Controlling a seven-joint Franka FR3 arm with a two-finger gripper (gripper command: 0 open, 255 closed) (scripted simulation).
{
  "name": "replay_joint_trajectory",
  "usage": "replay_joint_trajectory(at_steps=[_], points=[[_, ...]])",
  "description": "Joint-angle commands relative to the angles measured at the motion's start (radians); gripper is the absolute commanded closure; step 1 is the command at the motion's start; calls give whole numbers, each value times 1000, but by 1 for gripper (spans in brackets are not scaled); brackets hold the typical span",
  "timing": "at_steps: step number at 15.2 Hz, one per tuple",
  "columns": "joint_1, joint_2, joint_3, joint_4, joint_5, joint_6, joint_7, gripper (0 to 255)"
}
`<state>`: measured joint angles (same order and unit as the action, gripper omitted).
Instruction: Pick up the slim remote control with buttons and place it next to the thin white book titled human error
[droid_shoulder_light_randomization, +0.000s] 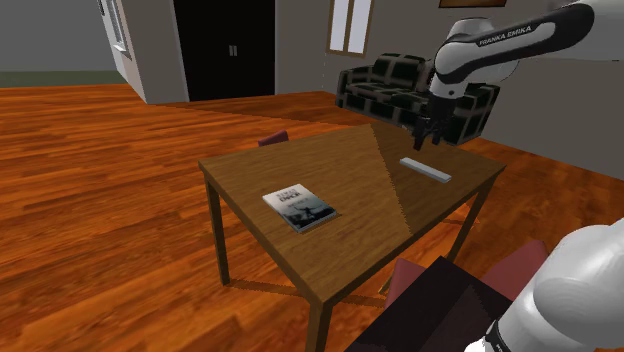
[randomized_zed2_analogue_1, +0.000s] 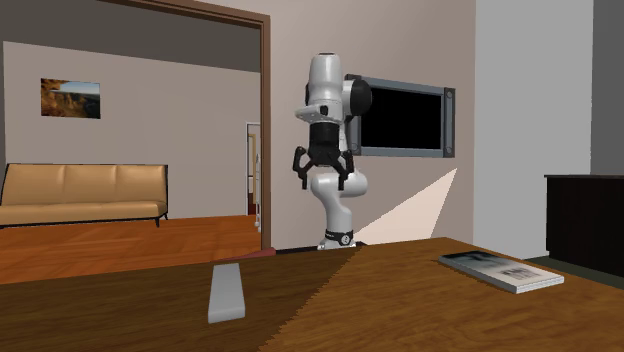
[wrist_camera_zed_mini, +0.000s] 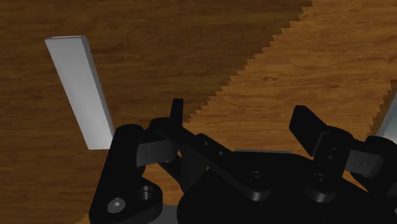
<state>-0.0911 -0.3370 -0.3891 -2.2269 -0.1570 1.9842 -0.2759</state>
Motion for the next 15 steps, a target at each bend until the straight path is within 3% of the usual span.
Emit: replay_joint_trajectory(at_steps=[1, 9, 15], points=[[-2, 74, -39, 43, 20, 25, -50, 0], [-41, 375, -152, 219, 166, 99, -261, 0], [-131, 626, -168, 408, 313, 98, -414, 0]])
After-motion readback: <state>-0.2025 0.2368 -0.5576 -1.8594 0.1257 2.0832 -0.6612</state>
